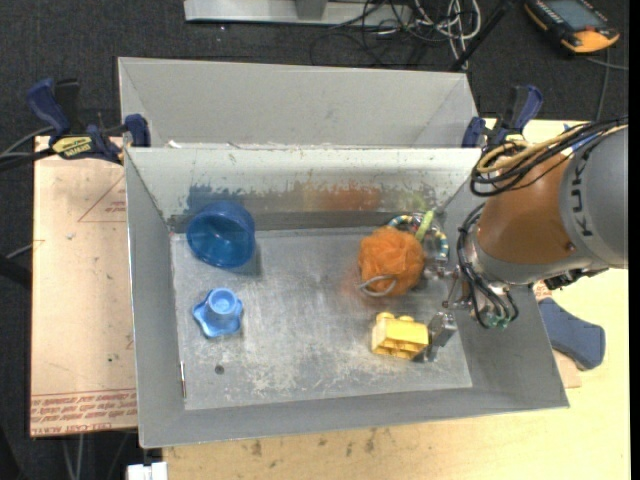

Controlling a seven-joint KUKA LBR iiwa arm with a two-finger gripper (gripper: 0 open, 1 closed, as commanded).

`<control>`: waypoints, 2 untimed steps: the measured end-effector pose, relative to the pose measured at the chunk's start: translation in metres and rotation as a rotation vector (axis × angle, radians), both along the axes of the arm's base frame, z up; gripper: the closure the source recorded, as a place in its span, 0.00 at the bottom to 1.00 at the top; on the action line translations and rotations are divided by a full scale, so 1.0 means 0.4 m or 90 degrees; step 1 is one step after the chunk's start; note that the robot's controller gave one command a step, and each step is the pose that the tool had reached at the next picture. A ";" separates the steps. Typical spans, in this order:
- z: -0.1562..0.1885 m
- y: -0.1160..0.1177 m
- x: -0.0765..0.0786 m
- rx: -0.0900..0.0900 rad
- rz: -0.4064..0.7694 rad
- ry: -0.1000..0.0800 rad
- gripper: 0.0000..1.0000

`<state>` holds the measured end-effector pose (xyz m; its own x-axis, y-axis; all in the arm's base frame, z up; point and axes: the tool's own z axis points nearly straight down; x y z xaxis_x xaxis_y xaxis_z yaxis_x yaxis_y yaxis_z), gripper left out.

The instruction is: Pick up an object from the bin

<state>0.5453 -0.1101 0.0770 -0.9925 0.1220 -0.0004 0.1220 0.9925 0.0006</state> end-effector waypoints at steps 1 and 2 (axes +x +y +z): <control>-0.015 0.187 -0.059 0.002 -0.050 0.004 1.00; -0.015 0.187 -0.059 0.001 -0.050 0.004 1.00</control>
Offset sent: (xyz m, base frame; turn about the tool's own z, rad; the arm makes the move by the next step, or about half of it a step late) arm 0.0000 0.0000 0.0000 0.0000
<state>0.5219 -0.0352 0.0709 -0.9800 0.1987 0.0057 0.1988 0.9800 0.0019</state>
